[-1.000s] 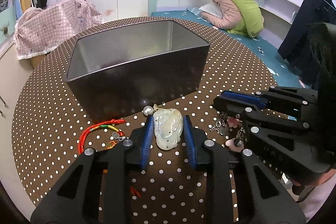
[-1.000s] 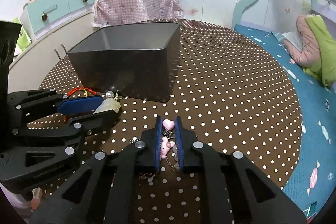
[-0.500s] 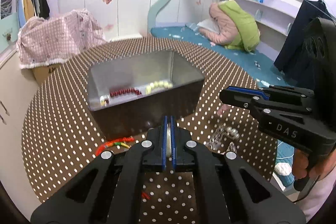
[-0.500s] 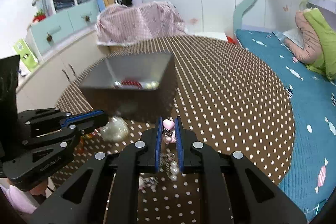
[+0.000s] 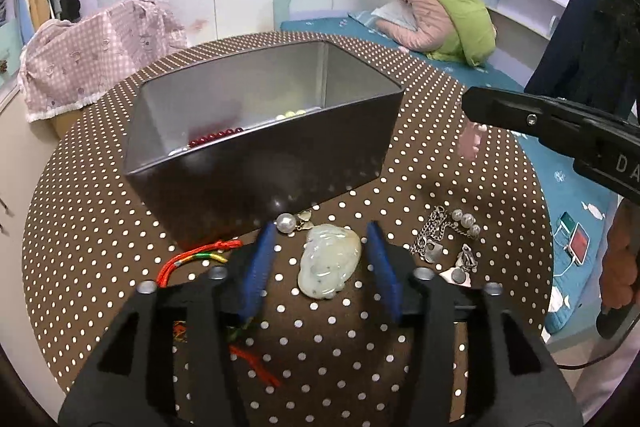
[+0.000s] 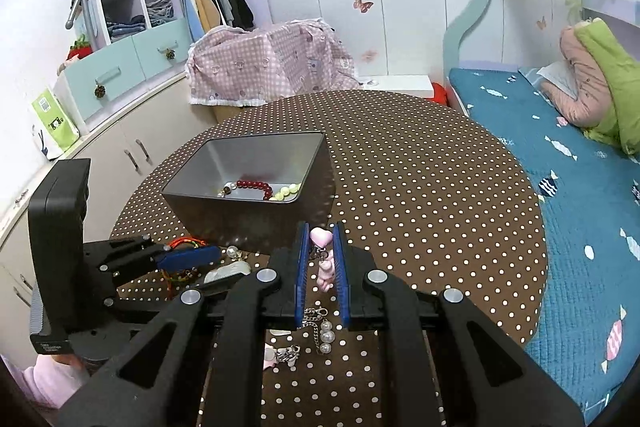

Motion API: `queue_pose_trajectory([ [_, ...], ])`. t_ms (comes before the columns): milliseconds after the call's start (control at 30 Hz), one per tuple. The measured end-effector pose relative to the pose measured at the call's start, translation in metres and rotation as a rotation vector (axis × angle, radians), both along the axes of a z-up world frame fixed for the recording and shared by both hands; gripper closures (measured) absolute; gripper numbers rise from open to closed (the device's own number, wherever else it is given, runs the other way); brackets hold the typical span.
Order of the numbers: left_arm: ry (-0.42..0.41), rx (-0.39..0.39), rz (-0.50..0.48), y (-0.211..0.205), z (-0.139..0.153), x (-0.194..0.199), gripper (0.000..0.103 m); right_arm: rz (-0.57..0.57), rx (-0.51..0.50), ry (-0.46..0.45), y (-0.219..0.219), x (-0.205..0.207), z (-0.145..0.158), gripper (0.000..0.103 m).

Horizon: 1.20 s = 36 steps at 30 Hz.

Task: Organize jewelry

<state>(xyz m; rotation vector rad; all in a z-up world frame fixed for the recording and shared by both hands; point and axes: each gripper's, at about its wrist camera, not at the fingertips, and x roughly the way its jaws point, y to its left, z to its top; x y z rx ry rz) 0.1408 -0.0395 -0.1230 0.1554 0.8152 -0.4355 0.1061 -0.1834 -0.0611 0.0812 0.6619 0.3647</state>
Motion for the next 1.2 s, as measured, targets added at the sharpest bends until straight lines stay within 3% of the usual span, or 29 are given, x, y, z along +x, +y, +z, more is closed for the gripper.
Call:
queue_pose_trajectory([
  [100, 0.009, 0.023, 0.007, -0.002, -0.003, 0.003, 0.046, -0.002, 0.007, 0.009, -0.003, 0.001, -0.002, 0.092],
  [233, -0.002, 0.054, -0.002, -0.006, -0.004, 0.003, 0.072, -0.003, 0.009, 0.018, -0.005, 0.002, -0.005, 0.092],
  [267, -0.002, 0.055, -0.001, -0.005, -0.004, 0.002, 0.073, -0.003, 0.008, 0.018, -0.005, 0.002, -0.005, 0.092],
  [500, -0.001, 0.040, 0.005, -0.002, -0.001, 0.000, 0.074, 0.008, 0.006, 0.006, -0.003, 0.002, 0.001, 0.092],
  [700, -0.039, 0.016, 0.014, 0.005, 0.022, 0.000, 0.074, 0.047, -0.001, -0.035, 0.007, 0.002, 0.017, 0.092],
  [767, -0.062, 0.012, 0.027, 0.008, 0.033, -0.001, 0.094, 0.068, 0.005, -0.050, 0.010, 0.004, 0.025, 0.092],
  [800, -0.062, -0.012, 0.019, 0.012, 0.042, 0.001, 0.096, 0.081, 0.013, -0.058, 0.012, 0.006, 0.030, 0.092],
  [967, -0.111, -0.048, 0.025, 0.021, 0.066, 0.000, 0.097, 0.121, 0.039, -0.075, 0.023, 0.014, 0.043, 0.092],
  [1133, -0.070, -0.044, 0.019, 0.028, 0.055, -0.011, 0.096, 0.139, 0.034, -0.063, 0.031, 0.014, 0.037, 0.092],
  [1200, -0.033, -0.033, 0.027, 0.030, 0.045, -0.014, 0.083, 0.133, 0.033, -0.047, 0.031, 0.014, 0.032, 0.092],
])
